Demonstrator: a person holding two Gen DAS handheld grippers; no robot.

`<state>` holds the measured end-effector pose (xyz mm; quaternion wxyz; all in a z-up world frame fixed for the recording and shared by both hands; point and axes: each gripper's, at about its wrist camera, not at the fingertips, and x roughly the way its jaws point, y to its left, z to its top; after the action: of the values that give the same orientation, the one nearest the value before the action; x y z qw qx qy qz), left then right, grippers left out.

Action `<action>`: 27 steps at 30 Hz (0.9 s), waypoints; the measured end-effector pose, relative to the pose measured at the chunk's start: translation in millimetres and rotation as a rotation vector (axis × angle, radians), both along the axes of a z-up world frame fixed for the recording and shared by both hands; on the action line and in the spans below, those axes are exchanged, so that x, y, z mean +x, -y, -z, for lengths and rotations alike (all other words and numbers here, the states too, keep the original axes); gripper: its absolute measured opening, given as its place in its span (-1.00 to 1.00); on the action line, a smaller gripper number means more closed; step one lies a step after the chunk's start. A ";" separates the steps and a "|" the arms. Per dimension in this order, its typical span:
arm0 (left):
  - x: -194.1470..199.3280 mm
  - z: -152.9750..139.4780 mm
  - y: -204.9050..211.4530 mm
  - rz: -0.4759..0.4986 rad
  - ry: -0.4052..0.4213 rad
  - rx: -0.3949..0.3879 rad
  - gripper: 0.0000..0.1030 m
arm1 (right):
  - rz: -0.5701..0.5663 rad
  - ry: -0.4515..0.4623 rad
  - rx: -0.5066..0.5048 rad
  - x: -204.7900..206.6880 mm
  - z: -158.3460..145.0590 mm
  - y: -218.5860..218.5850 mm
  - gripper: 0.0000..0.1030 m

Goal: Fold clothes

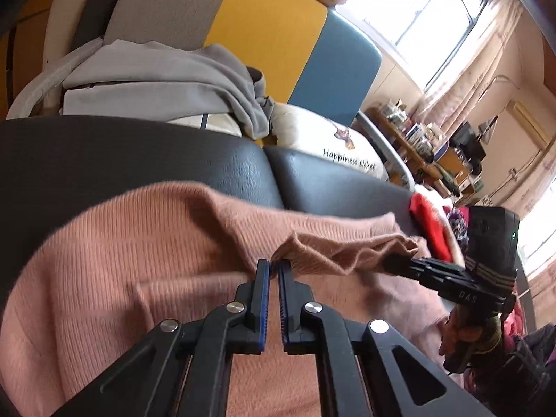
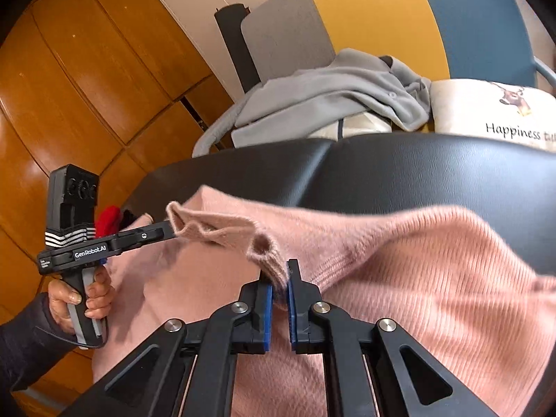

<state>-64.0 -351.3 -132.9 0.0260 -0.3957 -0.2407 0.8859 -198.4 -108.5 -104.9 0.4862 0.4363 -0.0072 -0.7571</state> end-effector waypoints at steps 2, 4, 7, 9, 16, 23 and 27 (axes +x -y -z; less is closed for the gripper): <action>6.5 4.6 -2.8 -0.003 0.008 -0.004 -0.92 | 0.002 -0.027 0.025 6.2 3.8 -1.4 -0.85; 13.0 11.3 -4.2 -0.013 0.023 -0.008 -0.92 | 0.001 -0.067 0.058 12.6 6.4 -1.9 -0.85; 23.5 23.6 1.4 -0.040 0.042 0.071 -0.92 | -0.002 -0.114 0.103 22.9 13.7 -5.0 -0.85; 30.5 31.9 9.0 -0.065 0.049 0.168 -0.80 | 0.005 -0.122 0.106 25.6 16.9 -8.5 -0.85; 30.9 36.3 15.0 -0.107 0.050 0.379 -0.41 | 0.053 -0.075 0.054 25.9 20.9 -20.0 -0.12; 18.3 41.4 11.4 -0.138 0.082 0.448 -0.38 | 0.070 0.103 -0.124 39.0 20.5 -41.3 0.49; 7.5 36.9 4.3 -0.130 0.098 0.413 -0.42 | 0.123 0.229 -0.247 31.3 25.0 -45.6 0.48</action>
<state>-56.5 -355.6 -169.7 0.0375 -0.4082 -0.4432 0.7972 -167.1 -63.0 -129.9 0.4847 0.4554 -0.1825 -0.7241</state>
